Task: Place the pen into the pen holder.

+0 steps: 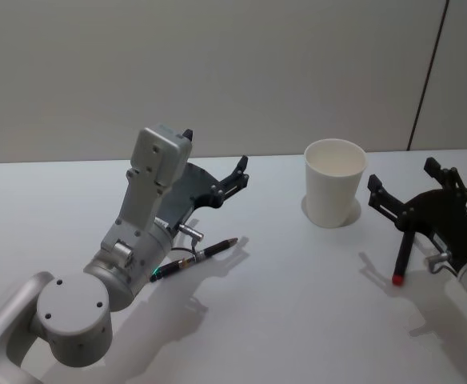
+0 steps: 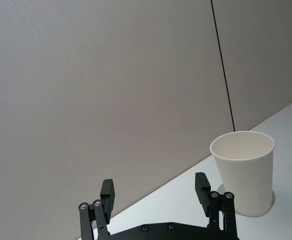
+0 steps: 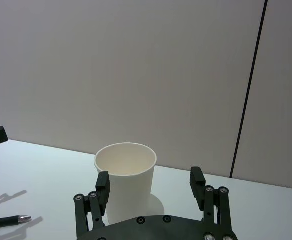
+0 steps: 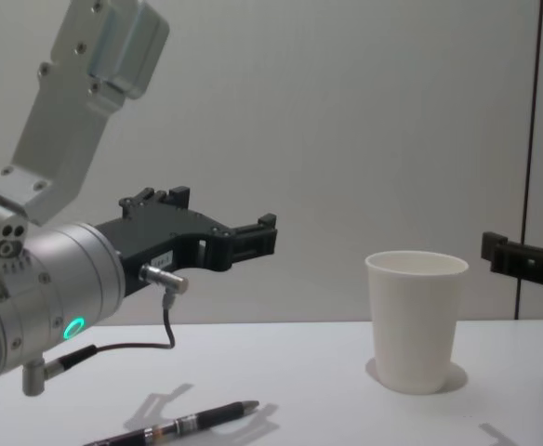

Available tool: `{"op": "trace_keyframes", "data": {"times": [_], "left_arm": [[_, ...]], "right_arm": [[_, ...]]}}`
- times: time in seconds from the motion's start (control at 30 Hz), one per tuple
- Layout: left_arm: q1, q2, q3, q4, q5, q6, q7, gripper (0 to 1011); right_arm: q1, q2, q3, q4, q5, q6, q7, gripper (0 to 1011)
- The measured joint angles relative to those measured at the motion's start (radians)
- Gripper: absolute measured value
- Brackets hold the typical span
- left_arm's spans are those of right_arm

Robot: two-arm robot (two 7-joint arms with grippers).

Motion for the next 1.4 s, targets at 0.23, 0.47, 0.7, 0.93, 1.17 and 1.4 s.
{"op": "trace_keyframes", "data": {"times": [0.23, 0.47, 0.7, 0.93, 1.17, 1.4], "left_arm": [[0.000, 0.000, 0.000, 0.000, 0.000, 0.000, 0.000, 1001], [0.000, 0.000, 0.000, 0.000, 0.000, 0.000, 0.000, 1001], [0.000, 0.000, 0.000, 0.000, 0.000, 0.000, 0.000, 1001], [0.000, 0.000, 0.000, 0.000, 0.000, 0.000, 0.000, 1001], [0.000, 0.000, 0.000, 0.000, 0.000, 0.000, 0.000, 1001], [0.000, 0.000, 0.000, 0.000, 0.000, 0.000, 0.000, 1001]], "right_arm": [[0.000, 0.000, 0.000, 0.000, 0.000, 0.000, 0.000, 1001], [0.000, 0.000, 0.000, 0.000, 0.000, 0.000, 0.000, 1002], [0.000, 0.000, 0.000, 0.000, 0.000, 0.000, 0.000, 1002], [0.000, 0.000, 0.000, 0.000, 0.000, 0.000, 0.000, 1002], [0.000, 0.000, 0.000, 0.000, 0.000, 0.000, 0.000, 1002], [0.000, 0.000, 0.000, 0.000, 0.000, 0.000, 0.000, 1001]]}}
